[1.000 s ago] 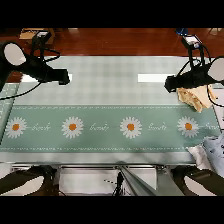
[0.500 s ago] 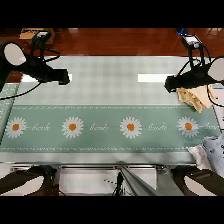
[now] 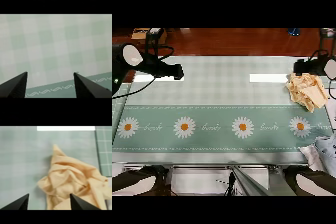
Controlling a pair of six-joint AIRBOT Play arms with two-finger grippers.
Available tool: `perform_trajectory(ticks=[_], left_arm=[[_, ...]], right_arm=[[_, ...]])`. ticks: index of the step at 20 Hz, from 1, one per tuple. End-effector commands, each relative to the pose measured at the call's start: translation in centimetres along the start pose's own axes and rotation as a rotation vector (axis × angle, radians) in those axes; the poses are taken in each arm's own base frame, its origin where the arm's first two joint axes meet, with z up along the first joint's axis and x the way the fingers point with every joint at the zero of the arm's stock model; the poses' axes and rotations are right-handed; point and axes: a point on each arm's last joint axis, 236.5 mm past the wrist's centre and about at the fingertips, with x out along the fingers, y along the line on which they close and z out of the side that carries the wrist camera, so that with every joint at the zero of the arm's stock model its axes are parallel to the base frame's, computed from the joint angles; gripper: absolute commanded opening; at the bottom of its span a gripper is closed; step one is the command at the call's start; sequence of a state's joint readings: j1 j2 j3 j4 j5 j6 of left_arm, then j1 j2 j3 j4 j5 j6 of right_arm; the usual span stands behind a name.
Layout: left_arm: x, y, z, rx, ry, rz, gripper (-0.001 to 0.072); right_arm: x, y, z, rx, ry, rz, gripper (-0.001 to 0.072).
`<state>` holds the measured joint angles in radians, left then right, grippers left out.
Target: Fold the shirts.
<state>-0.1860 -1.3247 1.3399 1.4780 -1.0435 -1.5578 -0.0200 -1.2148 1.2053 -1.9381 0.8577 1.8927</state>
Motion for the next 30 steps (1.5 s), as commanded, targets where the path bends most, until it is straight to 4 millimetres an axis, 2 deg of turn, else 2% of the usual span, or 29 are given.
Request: perform_trajectory(ticks=[1, 3, 5, 7, 10, 11, 12, 13, 15, 16, 18, 19, 20, 21, 23, 25, 27, 28, 29, 30], left_arm=[[1.2, 0.5, -0.2, 0.005, 0.016, 0.014, 0.0720], [1.3, 0.5, -0.9, 0.005, 0.047, 0.014, 0.0720], [1.3, 0.5, -1.3, 0.004, 0.064, 0.014, 0.0720], [1.3, 0.4, -1.4, 0.005, 0.065, 0.012, 0.0720], [1.5, 0.2, -1.4, 0.001, 0.069, 0.006, 0.0720], [1.5, 0.2, -1.5, 0.001, 0.070, 0.006, 0.0720], [1.4, 0.2, -1.5, 0.001, 0.071, 0.006, 0.0720], [1.2, 0.2, -1.5, 0.002, 0.076, 0.005, 0.0720], [0.2, 0.1, -1.4, 0.005, 0.085, 0.004, 0.0715], [-0.8, 0.0, -1.0, 0.008, 0.081, 0.003, 0.0701], [-4.0, -0.6, 0.9, 0.014, 0.026, -0.006, 0.0530], [-6.5, -1.1, 2.5, 0.017, -0.035, -0.021, 0.0529], [-9.3, -1.9, 4.0, 0.017, -0.103, -0.044, 0.0529], [-12.8, -3.1, 5.6, 0.017, -0.188, -0.084, 0.0529], [-20.2, -5.8, 7.7, 0.023, -0.356, -0.182, 0.0530], [-26.6, -7.6, 7.9, 0.040, -0.485, -0.247, 0.0540], [-29.9, -8.0, 6.2, 0.060, -0.518, -0.254, 0.0613], [-30.5, -8.0, 4.6, 0.073, -0.484, -0.252, 0.0613], [-30.4, -8.1, 2.9, 0.084, -0.429, -0.250, 0.0613], [-30.0, -8.1, 1.2, 0.094, -0.363, -0.248, 0.0613]], right_arm=[[4.9, -9.8, -2.8, 0.248, 0.085, -0.157, 0.0593], [7.2, -13.1, -6.0, 0.355, 0.173, -0.164, 0.0594], [9.2, -13.6, -8.7, 0.415, 0.255, -0.101, 0.0594], [11.2, -11.9, -10.7, 0.423, 0.327, -0.005, 0.0594], [13.7, -6.6, -14.0, 0.400, 0.456, 0.152, 0.0592], [14.3, -4.6, -14.9, 0.410, 0.494, 0.195, 0.0569], [14.5, -2.7, -15.3, 0.399, 0.515, 0.241, 0.0371], [14.2, -0.9, -14.9, 0.377, 0.517, 0.295, 0.0037], [12.2, 1.4, -12.2, 0.285, 0.456, 0.381, 0.0043], [10.3, 1.8, -9.8, 0.213, 0.402, 0.410, 0.0043], [4.8, 1.8, -3.6, 0.125, 0.245, 0.437, 0.0043], [0.9, 1.7, 0.0, 0.095, 0.135, 0.442, 0.0043], [-3.4, 1.6, 3.2, 0.071, 0.018, 0.449, 0.0043], [-8.6, 1.6, 6.3, 0.049, -0.113, 0.457, 0.0042], [-19.2, 1.8, 9.9, 0.012, -0.347, 0.480, 0.0042], [-28.6, 2.1, 10.4, 0.007, -0.525, 0.524, 0.0042], [-34.6, 2.5, 8.5, 0.033, -0.587, 0.572, 0.0042], [-36.0, 2.7, 7.1, 0.030, -0.574, 0.588, 0.0042], [-36.5, 3.2, 5.4, 0.023, -0.525, 0.608, 0.0042], [-36.2, 3.9, 3.8, 0.004, -0.454, 0.629, 0.0042]])
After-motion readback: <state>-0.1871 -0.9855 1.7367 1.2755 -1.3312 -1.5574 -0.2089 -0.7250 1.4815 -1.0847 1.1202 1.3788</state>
